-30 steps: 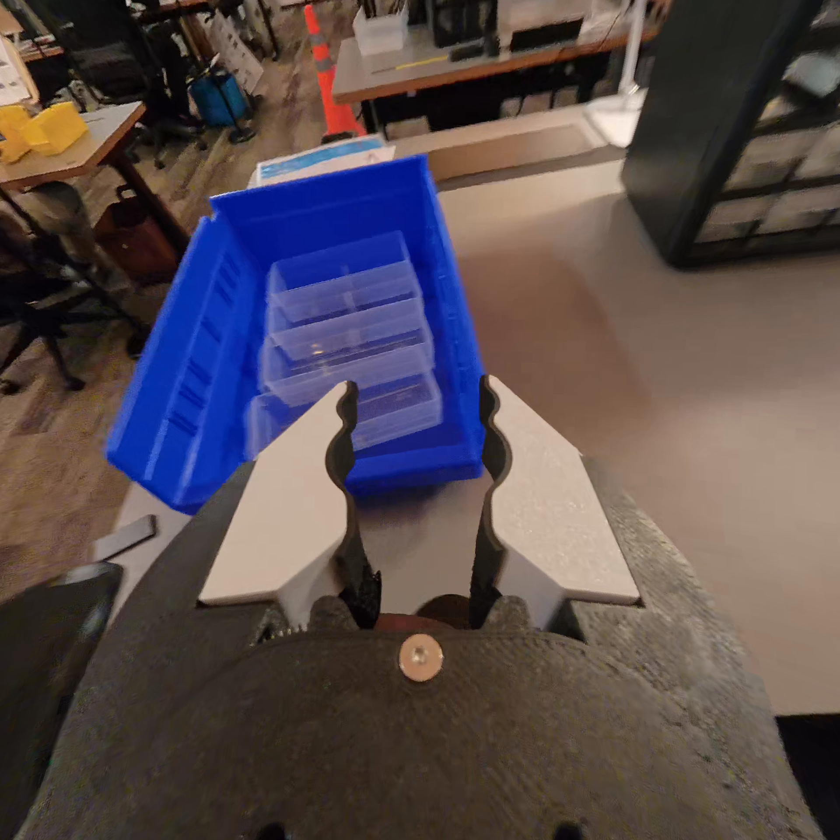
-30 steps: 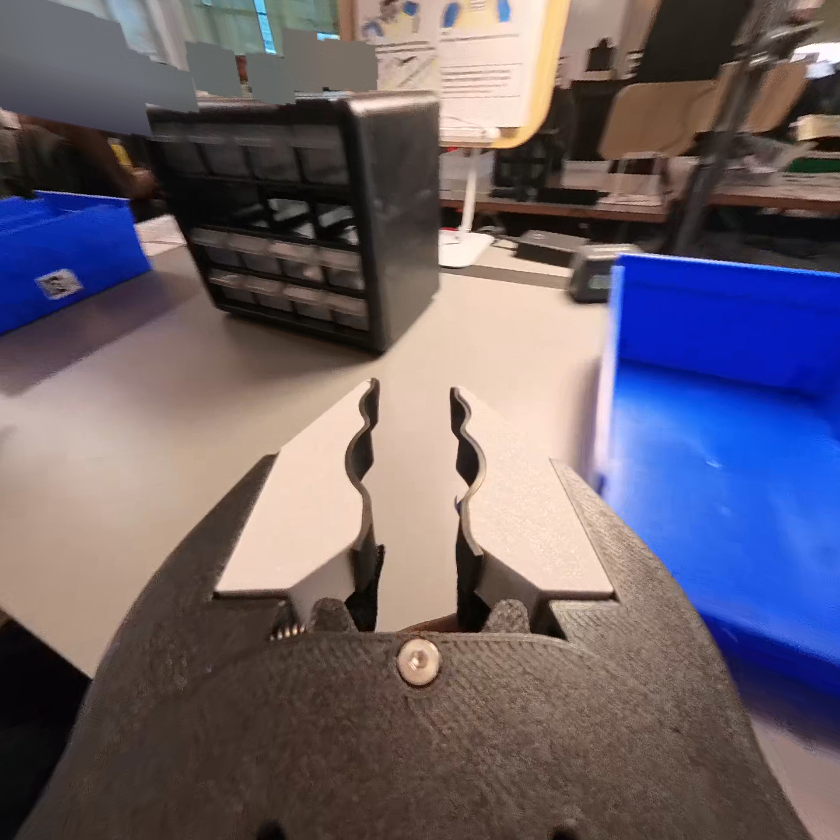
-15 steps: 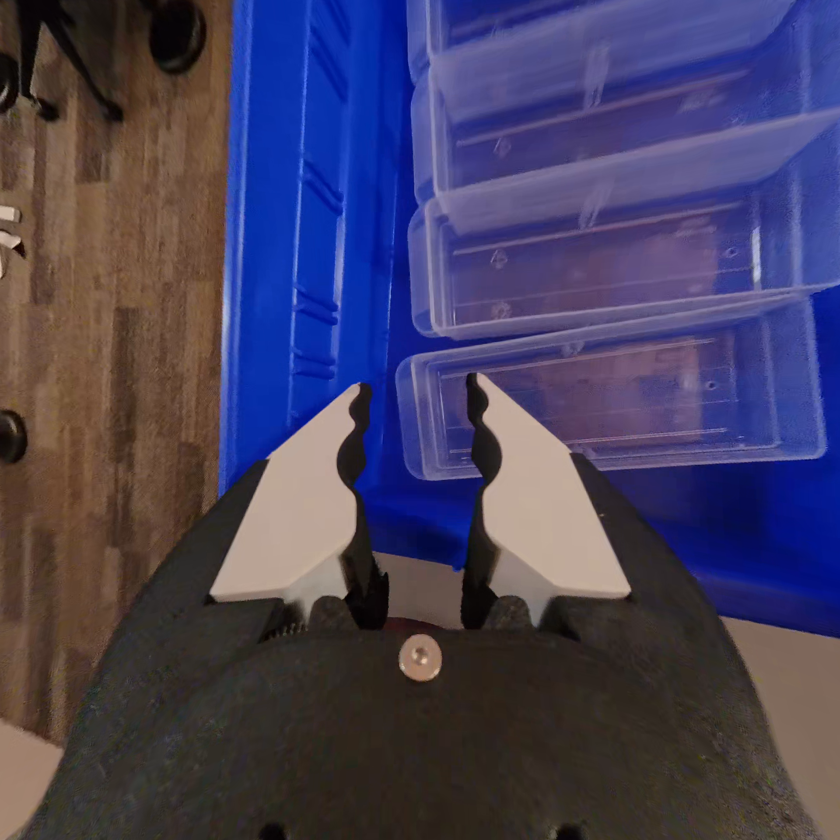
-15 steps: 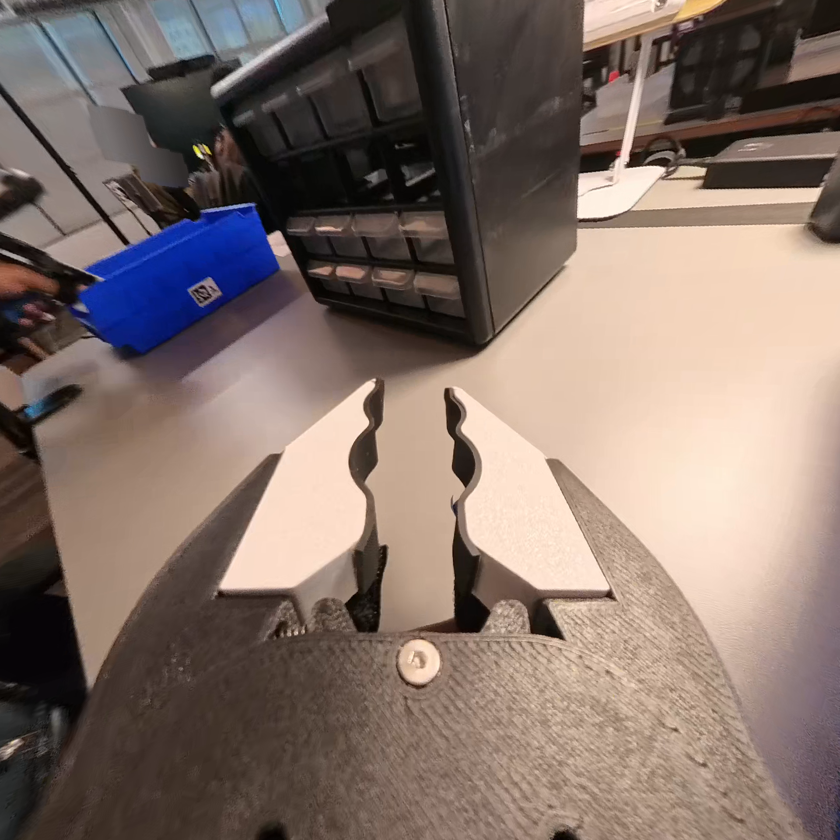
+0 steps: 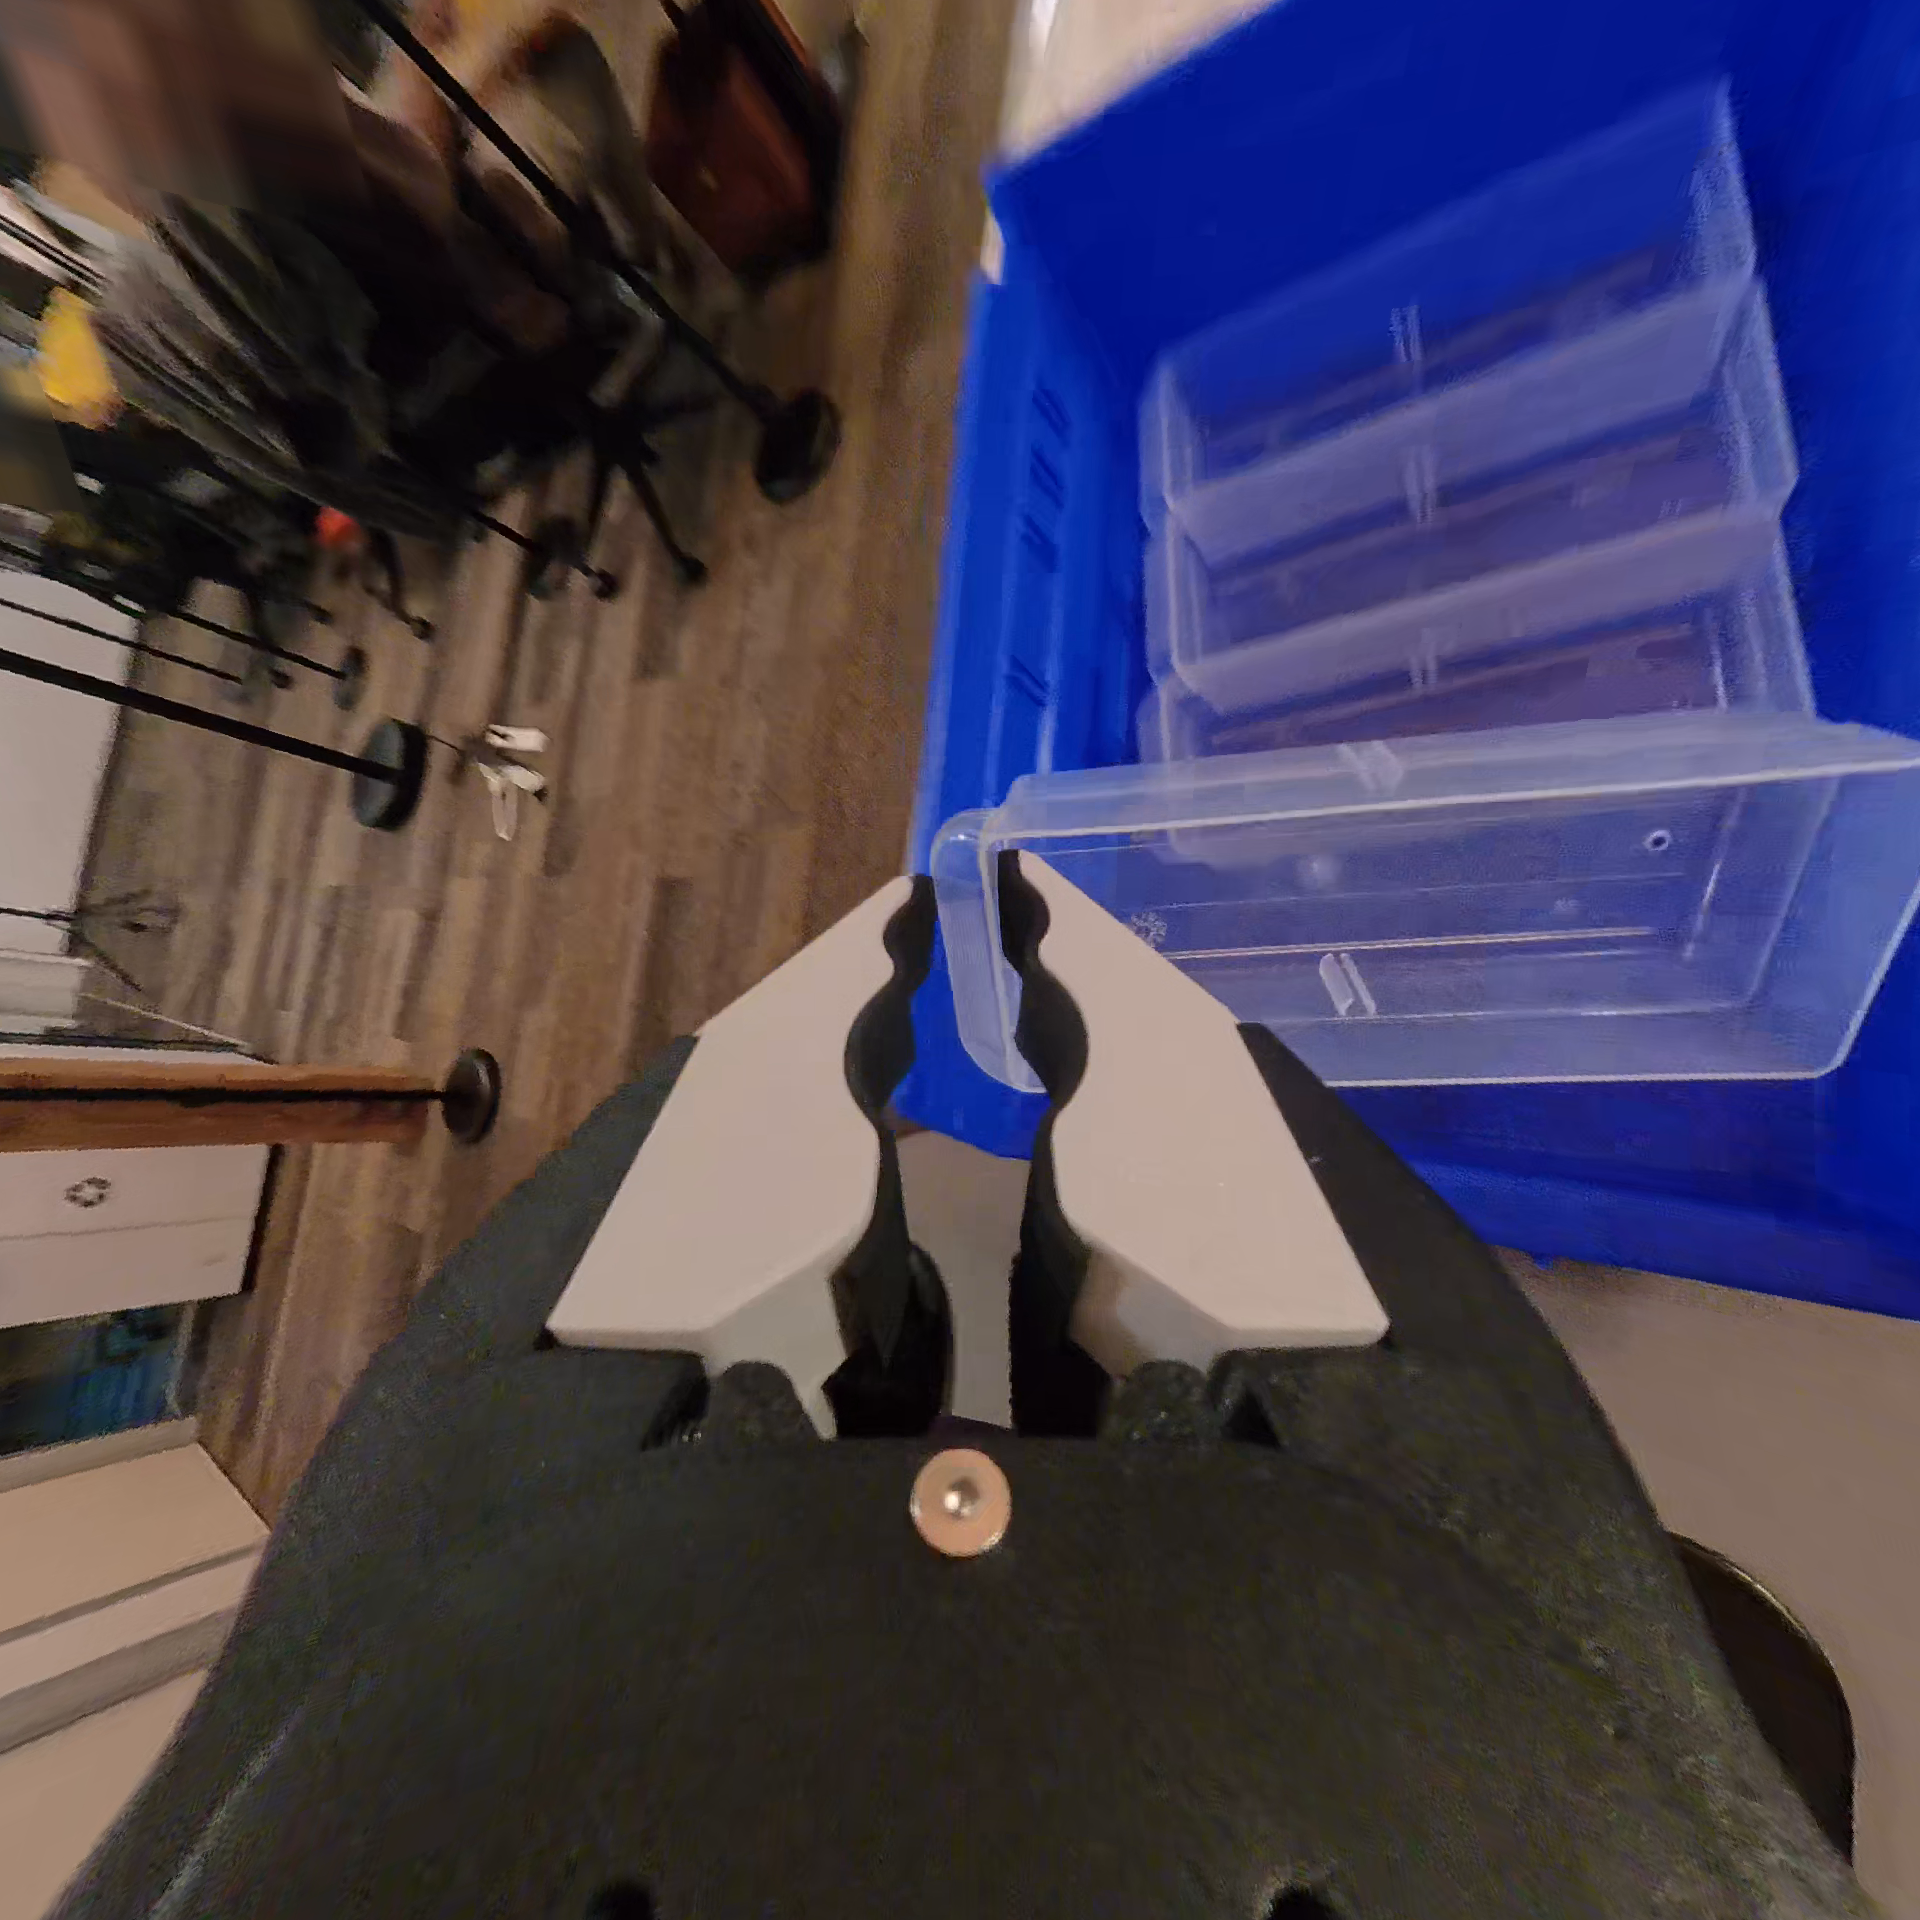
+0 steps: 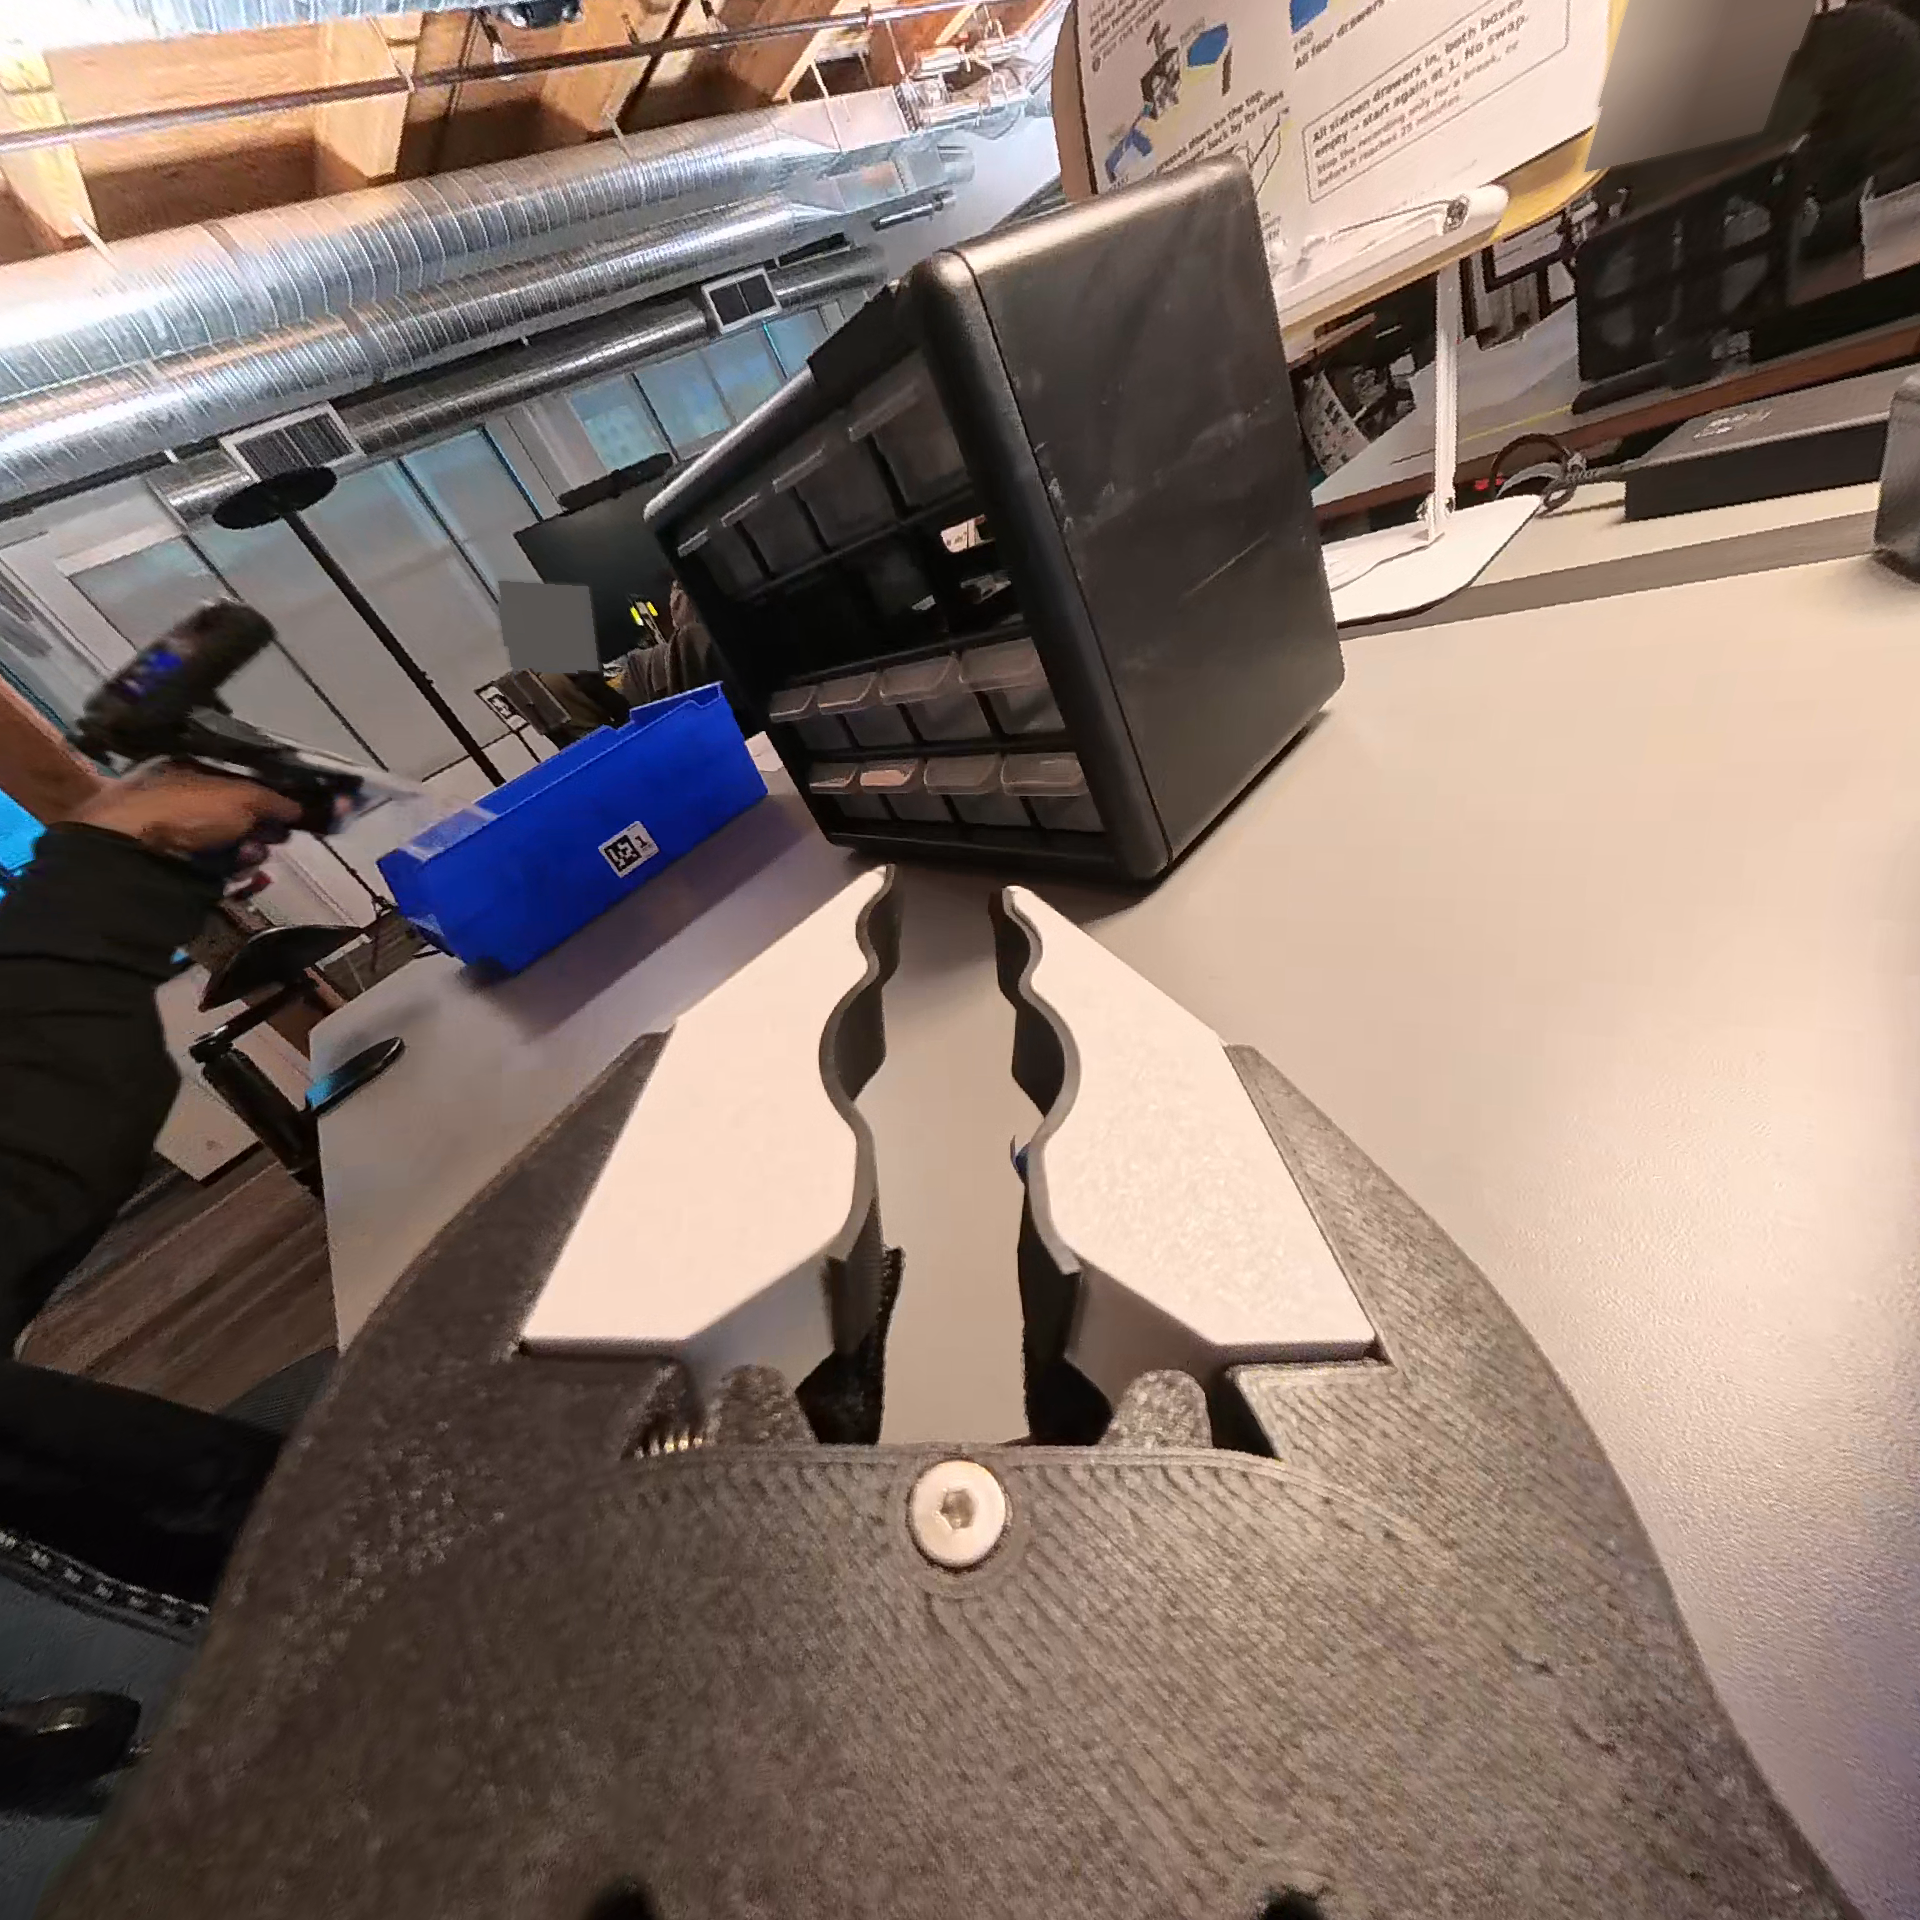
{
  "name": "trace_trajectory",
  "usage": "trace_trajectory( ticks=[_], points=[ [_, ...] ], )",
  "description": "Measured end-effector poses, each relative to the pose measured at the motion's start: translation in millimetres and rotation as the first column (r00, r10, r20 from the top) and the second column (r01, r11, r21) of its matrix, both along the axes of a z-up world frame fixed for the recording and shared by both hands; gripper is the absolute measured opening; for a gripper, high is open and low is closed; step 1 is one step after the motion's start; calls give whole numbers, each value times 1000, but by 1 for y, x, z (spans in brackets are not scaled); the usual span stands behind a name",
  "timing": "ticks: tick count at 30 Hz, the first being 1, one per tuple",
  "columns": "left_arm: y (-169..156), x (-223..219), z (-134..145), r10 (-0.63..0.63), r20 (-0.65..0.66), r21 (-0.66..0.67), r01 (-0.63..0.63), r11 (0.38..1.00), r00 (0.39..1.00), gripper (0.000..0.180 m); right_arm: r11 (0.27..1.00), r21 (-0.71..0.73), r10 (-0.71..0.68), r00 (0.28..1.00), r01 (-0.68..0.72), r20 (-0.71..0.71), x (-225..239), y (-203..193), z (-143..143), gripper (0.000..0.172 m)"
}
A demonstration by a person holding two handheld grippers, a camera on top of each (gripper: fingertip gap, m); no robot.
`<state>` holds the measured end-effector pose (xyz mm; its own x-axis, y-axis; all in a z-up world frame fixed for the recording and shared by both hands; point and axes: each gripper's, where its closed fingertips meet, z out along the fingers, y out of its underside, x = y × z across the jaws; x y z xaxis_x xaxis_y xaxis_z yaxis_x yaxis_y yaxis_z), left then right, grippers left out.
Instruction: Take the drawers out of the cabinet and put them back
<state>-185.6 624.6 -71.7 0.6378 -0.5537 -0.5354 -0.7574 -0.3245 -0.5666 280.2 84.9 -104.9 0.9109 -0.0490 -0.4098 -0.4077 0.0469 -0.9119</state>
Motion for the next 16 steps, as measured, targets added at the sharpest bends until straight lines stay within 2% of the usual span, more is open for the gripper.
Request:
trace_trajectory(
  ticks=[1, 5, 9, 11, 13, 16],
  points=[
    [-4, 0, 20, -1, 16, 53, 1, 999, 1000, 12, 1000, 0, 1, 1000, -1, -3, 0, 0, 0, 18],
    [-34, 15, 97, -56, 46, 293, 40, 955, 997, 12, 1000, 1, 8, 1000, -8, -9, 0, 0, 0, 17],
    [-94, 78, 137, -276, 87, 401, 220, 889, 957, 12, 1000, -2, 7, 1000, -7, -11, 0, 1, -1, 17],
    [-129, 118, 143, -414, 124, 404, 336, 851, 902, 12, 1000, 0, 5, 1000, -5, -9, 0, 1, -1, 17],
    [-166, 163, 134, -554, 186, 357, 470, 808, 811, 12, 1000, 5, 4, 1000, -4, -6, 0, 0, 0, 17],
    [-220, 228, 87, -696, 293, 204, 669, 715, 655, 12, 1000, 13, 2, 1000, -2, -2, 0, -1, 1, 16]
  ],
)
